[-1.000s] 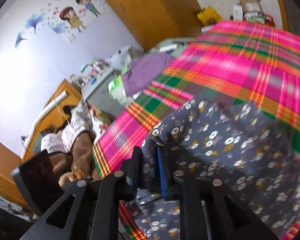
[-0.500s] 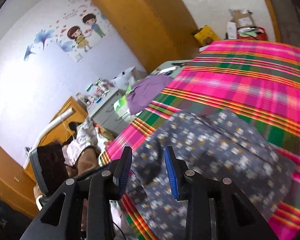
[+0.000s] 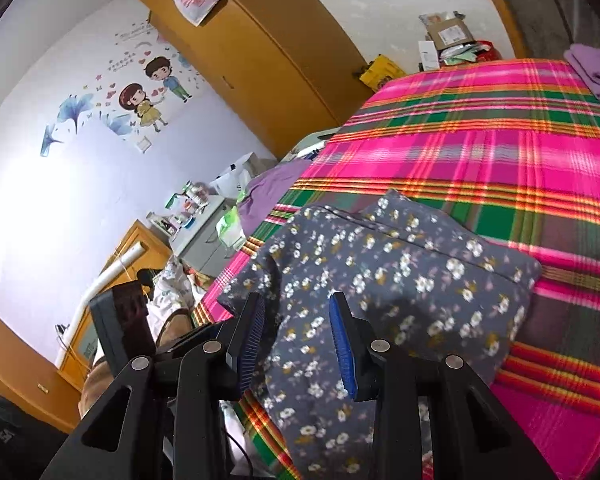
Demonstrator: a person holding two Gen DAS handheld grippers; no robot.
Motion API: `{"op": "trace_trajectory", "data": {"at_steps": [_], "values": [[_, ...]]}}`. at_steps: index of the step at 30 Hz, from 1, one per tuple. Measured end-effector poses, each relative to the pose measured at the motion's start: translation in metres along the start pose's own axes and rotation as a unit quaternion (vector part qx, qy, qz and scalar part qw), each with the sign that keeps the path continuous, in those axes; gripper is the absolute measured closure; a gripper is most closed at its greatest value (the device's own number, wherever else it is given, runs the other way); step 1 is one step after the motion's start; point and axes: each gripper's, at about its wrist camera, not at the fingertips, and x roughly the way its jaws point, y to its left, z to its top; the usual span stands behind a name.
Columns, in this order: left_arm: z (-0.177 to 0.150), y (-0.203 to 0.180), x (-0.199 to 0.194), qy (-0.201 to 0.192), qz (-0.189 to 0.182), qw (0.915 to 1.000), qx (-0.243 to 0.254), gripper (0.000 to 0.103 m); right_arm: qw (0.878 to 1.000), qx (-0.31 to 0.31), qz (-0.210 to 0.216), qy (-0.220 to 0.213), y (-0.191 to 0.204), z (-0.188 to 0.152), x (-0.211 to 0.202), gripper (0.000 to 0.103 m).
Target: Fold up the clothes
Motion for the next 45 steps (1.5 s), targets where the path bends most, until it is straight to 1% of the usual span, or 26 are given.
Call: {"op": "trace_trajectory", "data": {"at_steps": [1,2,3,4,5,6,7,8,10,12,14,15,16,18,20,21,23,27,30,32,33,36,37,38,41,45], "values": [[0.001,0.002,0.000,0.001,-0.004,1.0000,-0.006,0.081,1.000,0.003,0.000,-0.001,-0.003,-0.001,-0.002,0.068],[0.002,0.004,-0.002,-0.001,-0.012,0.9998,-0.016,0.089,1.000,0.007,-0.001,-0.003,-0.006,-0.003,-0.004,0.068],[0.004,0.007,-0.005,-0.003,-0.023,0.9993,-0.029,0.090,1.000,0.010,-0.002,-0.005,-0.008,-0.004,-0.006,0.068],[0.005,0.013,-0.010,-0.010,-0.051,0.9974,-0.051,0.092,1.000,0.013,-0.003,-0.006,-0.010,-0.005,-0.007,0.068],[0.007,0.020,-0.017,-0.018,-0.092,0.9922,-0.081,0.092,1.000,0.016,-0.003,-0.008,-0.012,-0.006,-0.009,0.068],[0.009,0.027,-0.023,-0.024,-0.135,0.9843,-0.111,0.092,1.000,0.018,-0.005,-0.011,-0.014,-0.006,-0.011,0.068],[0.009,0.036,-0.028,-0.027,-0.181,0.9727,-0.143,0.092,1.000,0.021,-0.006,-0.013,-0.017,-0.007,-0.013,0.068],[0.009,0.044,-0.029,-0.026,-0.214,0.9620,-0.168,0.092,1.000,0.024,-0.007,-0.017,-0.019,-0.008,-0.016,0.068],[0.005,0.058,-0.022,-0.014,-0.220,0.9545,-0.201,0.092,0.999,0.028,-0.009,-0.019,-0.024,-0.008,-0.018,0.068],[-0.008,0.077,-0.005,0.021,-0.211,0.9444,-0.251,0.092,0.999,0.031,-0.011,-0.019,-0.027,-0.008,-0.018,0.068],[-0.020,0.087,0.005,0.048,-0.204,0.9371,-0.279,0.092,0.999,0.034,-0.013,-0.018,-0.030,-0.008,-0.017,0.068],[-0.022,0.087,0.004,0.048,-0.202,0.9375,-0.279,0.092,0.999,0.033,-0.014,-0.016,-0.031,-0.009,-0.016,0.068],[-0.022,0.086,0.000,0.046,-0.196,0.9411,-0.272,0.092,0.999,0.032,-0.016,-0.015,-0.031,-0.009,-0.016,0.068],[-0.018,0.077,-0.014,0.039,-0.167,0.9557,-0.239,0.089,0.999,0.028,-0.020,-0.013,-0.032,-0.010,-0.016,0.068],[-0.013,0.069,-0.030,0.020,-0.139,0.9685,-0.205,0.081,0.999,0.024,-0.023,-0.014,-0.032,-0.010,-0.016,0.068],[-0.011,0.066,-0.039,0.009,-0.127,0.9735,-0.190,0.080,0.999,0.021,-0.024,-0.017,-0.031,-0.010,-0.017,0.068],[-0.007,0.061,-0.049,-0.010,-0.107,0.9803,-0.166,0.074,0.999,0.014,-0.025,-0.024,-0.030,-0.010,-0.018,0.068],[0.001,0.051,-0.059,-0.037,-0.060,0.9905,-0.118,0.074,0.999,0.009,-0.029,-0.028,-0.031,-0.013,-0.020,0.068],[0.006,0.048,-0.050,-0.030,-0.051,0.9931,-0.101,0.072,0.999,0.006,-0.035,-0.028,-0.032,-0.017,-0.024,0.068],[0.009,0.051,-0.038,-0.007,-0.045,0.9937,-0.102,0.072,0.999,0.000,-0.039,-0.026,-0.031,-0.023,-0.027,0.064],[0.008,0.053,-0.035,0.002,-0.048,0.9932,-0.106,0.072,0.999,-0.003,-0.041,-0.025,-0.030,-0.026,-0.028,0.058],[0.006,0.052,-0.031,0.007,-0.050,0.9937,-0.100,0.072,0.998,-0.037,-0.045,-0.016,-0.021,-0.037,-0.031,0.056],[0.006,0.052,-0.030,0.007,-0.051,0.9938,-0.099,0.075,0.997,-0.054,-0.046,-0.009,-0.016,-0.041,-0.032,0.056],[0.006,0.054,-0.030,0.007,-0.057,0.9929,-0.104,0.084,0.996,-0.071,-0.047,-0.002,-0.011,-0.046,-0.032,0.056],[0.006,0.065,-0.027,0.013,-0.077,0.9876,-0.136,0.091,0.991,-0.117,-0.060,0.011,0.000,-0.059,-0.031,0.056],[0.006,0.076,-0.024,0.019,-0.095,0.9809,-0.169,0.092,0.980,-0.177,-0.083,0.026,0.013,-0.076,-0.030,0.056]]}}
